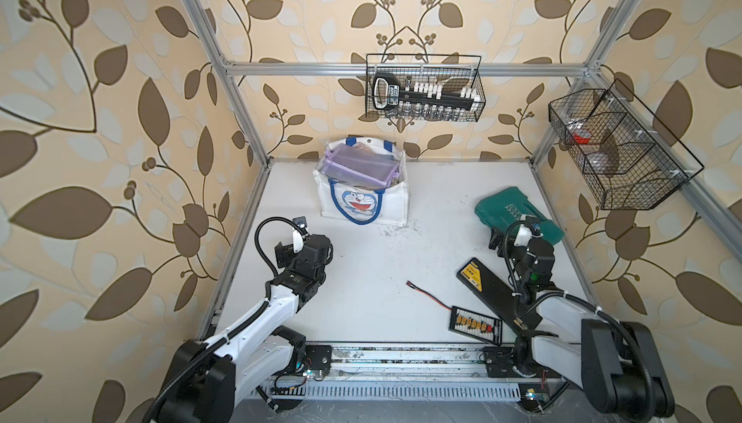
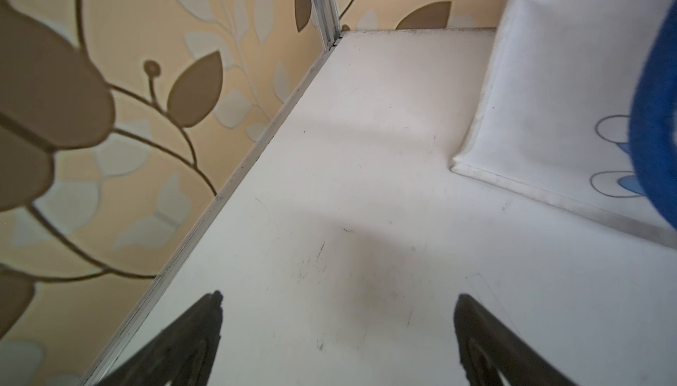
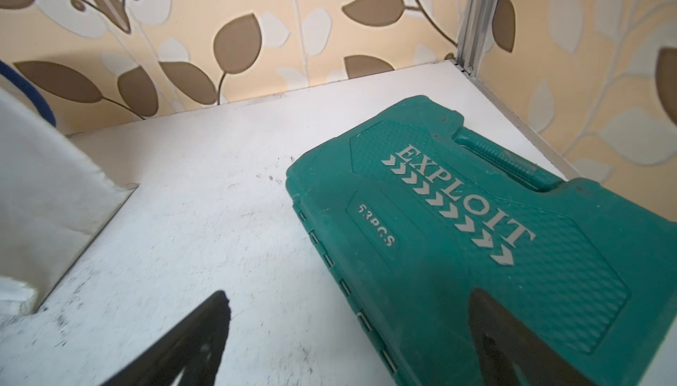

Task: Put the pencil pouch into the canvas bag
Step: Reset both arms

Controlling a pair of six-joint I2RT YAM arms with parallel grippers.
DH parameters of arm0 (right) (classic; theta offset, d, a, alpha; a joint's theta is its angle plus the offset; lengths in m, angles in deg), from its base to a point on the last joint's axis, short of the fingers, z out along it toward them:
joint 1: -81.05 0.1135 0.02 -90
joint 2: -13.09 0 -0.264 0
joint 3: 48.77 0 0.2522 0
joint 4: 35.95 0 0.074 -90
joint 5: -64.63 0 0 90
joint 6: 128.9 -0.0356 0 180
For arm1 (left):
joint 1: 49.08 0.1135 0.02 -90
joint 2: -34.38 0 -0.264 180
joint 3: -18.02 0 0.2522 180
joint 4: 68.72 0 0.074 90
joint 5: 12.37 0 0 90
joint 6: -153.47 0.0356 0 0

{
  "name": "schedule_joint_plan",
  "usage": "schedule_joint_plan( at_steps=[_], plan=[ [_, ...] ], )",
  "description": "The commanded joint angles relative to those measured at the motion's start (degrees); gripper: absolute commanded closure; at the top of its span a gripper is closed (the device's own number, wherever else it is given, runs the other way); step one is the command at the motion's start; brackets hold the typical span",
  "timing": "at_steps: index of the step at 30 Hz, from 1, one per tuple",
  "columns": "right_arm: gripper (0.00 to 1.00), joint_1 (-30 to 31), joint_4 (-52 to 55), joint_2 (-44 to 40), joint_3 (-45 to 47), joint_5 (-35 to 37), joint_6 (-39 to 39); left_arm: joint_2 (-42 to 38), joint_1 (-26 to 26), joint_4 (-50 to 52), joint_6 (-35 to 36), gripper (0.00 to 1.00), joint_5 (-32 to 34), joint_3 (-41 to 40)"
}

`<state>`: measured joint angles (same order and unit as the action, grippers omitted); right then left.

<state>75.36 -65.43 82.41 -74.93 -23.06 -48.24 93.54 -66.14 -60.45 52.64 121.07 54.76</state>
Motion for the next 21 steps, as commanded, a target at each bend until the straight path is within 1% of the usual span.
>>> schedule_joint_plan(
  at_steps=[1, 2, 3, 4, 5, 6, 7, 10, 12, 14, 15, 16, 17, 19, 21],
  plan=[
    [0.0, -0.59, -14.49, 6.64, 0.16, -2.24, 0.28, 6.28, 4.76, -19.93, 2.41, 0.01, -4.35, -0.12],
    [0.0, -0.63, -13.26, 7.52, -1.01, -3.0, 1.43, 8.15, 5.45, -22.88, 3.52, 0.01, -5.43, -0.5],
    [0.0, -0.65, -14.31, 8.98, -1.73, -2.9, 1.74, 10.14, 6.29, -27.18, 4.51, 0.01, -6.8, -1.13],
    [0.01, -0.85, -14.38, 10.3, -2.11, -2.73, 1.29, 11.8, 7.13, -30.18, 6.45, 0.01, -9.16, -1.39],
    [0.0, -0.87, -16.69, 11.49, -1.75, -2.38, 1.01, 13.08, 8.05, -31.64, 7.49, 0.01, -11.29, -1.32],
    [0.0, -0.73, -18.92, 12.33, -0.89, -3.5, 1.9, 13.78, 9.16, -29.0, 7.59, 0.01, -14.99, 0.07],
    [0.0, -0.17, -18.71, 12.43, -0.62, -3.69, 2.52, 13.56, 9.75, -27.48, 7.88, 0.01, -18.2, 0.77],
    [0.0, 0.23, -24.17, 15.78, 0.54, -2.99, 2.32, 11.66, 10.3, -31.09, 9.81, 0.01, -23.56, -2.12],
    [0.0, 1.67, -24.18, 16.4, 0.27, -1.49, 3.53, 10.39, 12.07, -32.44, 9.53, 0.01, -28.67, -4.5],
    [0.0, 2.15, -23.72, 16.28, 0.1, -0.42, 3.63, 12.22, 12.49, -37.58, 10.11, 0.01, -30.53, -6.73],
    [0.0, 2.25, -23.35, 16.22, -0.03, -0.3, 3.61, 13.29, 12.49, -36.14, 10.66, 0.01, -32.29, -5.72],
    [0.0, 2.3, -23.22, 16.33, -0.01, -0.03, 3.76, 15.09, 12.45, -37.07, 11.18, 0.01, -33.26, -5.37],
    [0.01, 2.61, -23.01, 16.3, -0.27, 0.27, 3.95, 16.62, 12.47, -39.04, 11.16, 0.01, -33.43, -5.87],
    [0.0, 3.59, -22.04, 16.46, -0.77, 1.54, 4.75, 21.8, 12.49, -43.32, 10.43, 0.01, -31.66, -6.13],
    [0.0, 3.71, -22.01, 16.37, -0.8, 1.56, 4.78, 27.02, 12.58, -46.08, 10.82, 0.01, -30.95, -5.17]
  ],
)
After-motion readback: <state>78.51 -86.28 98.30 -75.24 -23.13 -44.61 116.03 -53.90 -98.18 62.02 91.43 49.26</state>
